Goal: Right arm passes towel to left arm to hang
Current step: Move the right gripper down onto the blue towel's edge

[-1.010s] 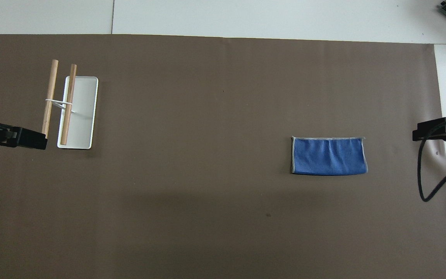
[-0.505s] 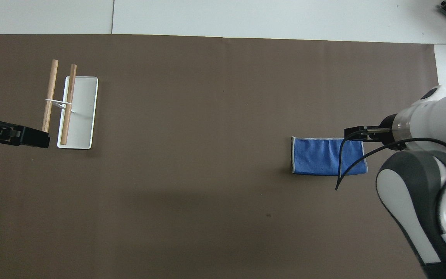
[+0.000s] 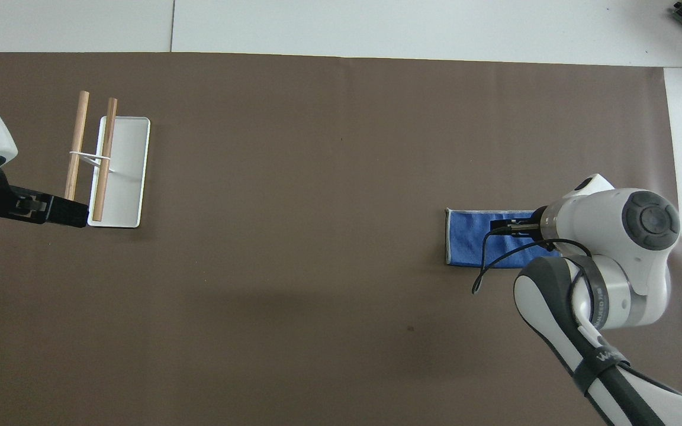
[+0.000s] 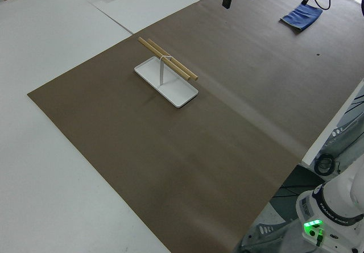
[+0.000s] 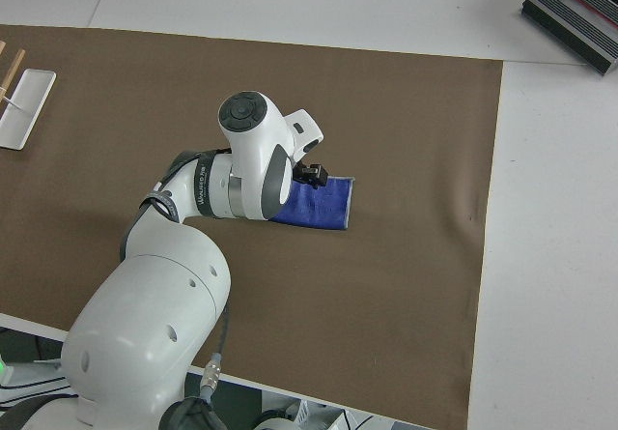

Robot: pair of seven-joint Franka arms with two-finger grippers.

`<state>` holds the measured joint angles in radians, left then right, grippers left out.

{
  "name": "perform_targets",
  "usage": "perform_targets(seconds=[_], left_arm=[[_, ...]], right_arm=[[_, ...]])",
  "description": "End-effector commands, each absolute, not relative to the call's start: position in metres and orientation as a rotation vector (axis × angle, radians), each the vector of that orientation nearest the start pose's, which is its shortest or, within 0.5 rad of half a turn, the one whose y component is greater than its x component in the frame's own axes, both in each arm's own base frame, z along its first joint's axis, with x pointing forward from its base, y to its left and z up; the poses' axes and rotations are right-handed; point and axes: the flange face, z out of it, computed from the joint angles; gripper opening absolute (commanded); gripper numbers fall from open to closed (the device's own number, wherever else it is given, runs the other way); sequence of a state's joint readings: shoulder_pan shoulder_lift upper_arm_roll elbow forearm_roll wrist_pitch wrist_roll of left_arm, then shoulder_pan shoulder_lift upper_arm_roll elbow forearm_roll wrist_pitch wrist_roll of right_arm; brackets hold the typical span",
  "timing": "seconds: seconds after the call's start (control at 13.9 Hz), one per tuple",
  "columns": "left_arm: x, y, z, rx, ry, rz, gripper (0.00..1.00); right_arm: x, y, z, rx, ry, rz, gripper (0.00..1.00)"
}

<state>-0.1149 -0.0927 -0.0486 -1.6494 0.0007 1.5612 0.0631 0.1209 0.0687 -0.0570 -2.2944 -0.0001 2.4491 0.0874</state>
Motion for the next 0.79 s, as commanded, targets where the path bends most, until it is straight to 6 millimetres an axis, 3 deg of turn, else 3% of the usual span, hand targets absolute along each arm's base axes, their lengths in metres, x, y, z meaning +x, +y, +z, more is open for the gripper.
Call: perform_targets(seconds=[0.0, 0.29, 0.58, 0.72], left_arm=[[0.510, -0.091, 0.637, -3.132, 0.354, -0.038, 1.00], [0.517, -0.101, 0.642, -3.132, 0.373, -0.153, 1.00], [0.517, -0.102, 0.639, -3.133, 0.366, -0.151, 1.00], [0.516, -0.103, 0.639, -3.134, 0.358, -0.151, 1.00]], right_arm=[[0.528, 0.030, 0.316, -3.144, 0.006, -0.153, 1.00], [0.513, 0.021, 0.288, -3.142, -0.049, -0.199, 1.00], [0.512, 0.021, 0.285, -3.143, -0.063, -0.201, 1.00], [0.512, 0.022, 0.285, -3.143, -0.068, -0.201, 0.57]])
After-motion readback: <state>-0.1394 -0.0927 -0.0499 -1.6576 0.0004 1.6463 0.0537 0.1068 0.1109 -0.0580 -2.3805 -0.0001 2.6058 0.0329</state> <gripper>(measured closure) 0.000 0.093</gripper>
